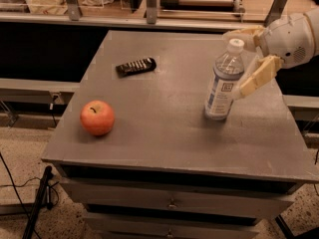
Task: Pick blue plastic bottle
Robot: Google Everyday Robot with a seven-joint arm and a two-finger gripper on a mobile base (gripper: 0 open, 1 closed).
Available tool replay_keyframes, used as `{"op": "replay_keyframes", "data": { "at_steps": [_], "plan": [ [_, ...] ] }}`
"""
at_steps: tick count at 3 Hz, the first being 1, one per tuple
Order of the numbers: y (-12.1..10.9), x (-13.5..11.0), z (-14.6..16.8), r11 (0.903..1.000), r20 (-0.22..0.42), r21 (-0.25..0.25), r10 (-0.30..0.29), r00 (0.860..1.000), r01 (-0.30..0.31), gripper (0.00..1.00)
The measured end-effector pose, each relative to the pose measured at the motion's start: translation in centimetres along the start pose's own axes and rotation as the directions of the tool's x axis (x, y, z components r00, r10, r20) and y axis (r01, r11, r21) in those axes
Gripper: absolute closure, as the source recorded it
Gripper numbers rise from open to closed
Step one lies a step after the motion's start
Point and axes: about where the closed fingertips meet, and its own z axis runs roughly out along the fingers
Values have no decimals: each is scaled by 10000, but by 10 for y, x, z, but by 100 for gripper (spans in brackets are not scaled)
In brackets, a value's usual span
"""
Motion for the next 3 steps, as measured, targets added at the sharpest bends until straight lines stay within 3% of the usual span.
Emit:
{"op": "replay_keyframes", "data": {
  "at_steps": [2,3],
  "plan": [
    [-1,5,-1,9995,-92,118,291,9995,-290,0],
    [-2,4,1,9996,-82,95,276,9996,-275,16]
  ]
}}
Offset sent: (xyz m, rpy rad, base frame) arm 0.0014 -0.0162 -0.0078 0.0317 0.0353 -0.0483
